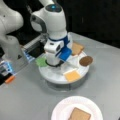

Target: Ingredient selection for cheeseburger or sandwich

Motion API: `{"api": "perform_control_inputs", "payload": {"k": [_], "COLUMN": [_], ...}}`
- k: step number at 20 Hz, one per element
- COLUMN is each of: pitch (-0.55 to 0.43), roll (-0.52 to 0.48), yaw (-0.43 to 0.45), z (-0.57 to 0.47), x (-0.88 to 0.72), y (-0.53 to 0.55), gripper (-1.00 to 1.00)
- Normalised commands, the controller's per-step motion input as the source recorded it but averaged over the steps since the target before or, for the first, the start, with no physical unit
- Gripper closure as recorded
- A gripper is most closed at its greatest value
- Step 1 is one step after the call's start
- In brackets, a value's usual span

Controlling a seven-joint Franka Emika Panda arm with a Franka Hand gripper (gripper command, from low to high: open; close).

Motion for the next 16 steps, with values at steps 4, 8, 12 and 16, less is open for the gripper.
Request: {"api": "perform_control_inputs", "payload": {"k": [4,8,12,16], "pitch": [-0.122,-0.133,-0.142,-0.149], "roll": [0.057,0.075,0.079,0.075], "yaw": [0.318,0.226,0.144,0.132], "z": [-0.15,-0.18,-0.17,-0.16], "x": [-0.25,-0.24,-0.22,-0.20], "y": [-0.10,-0.10,-0.12,-0.13], "gripper": [-1.00,-1.00,-1.00,-1.00]}}
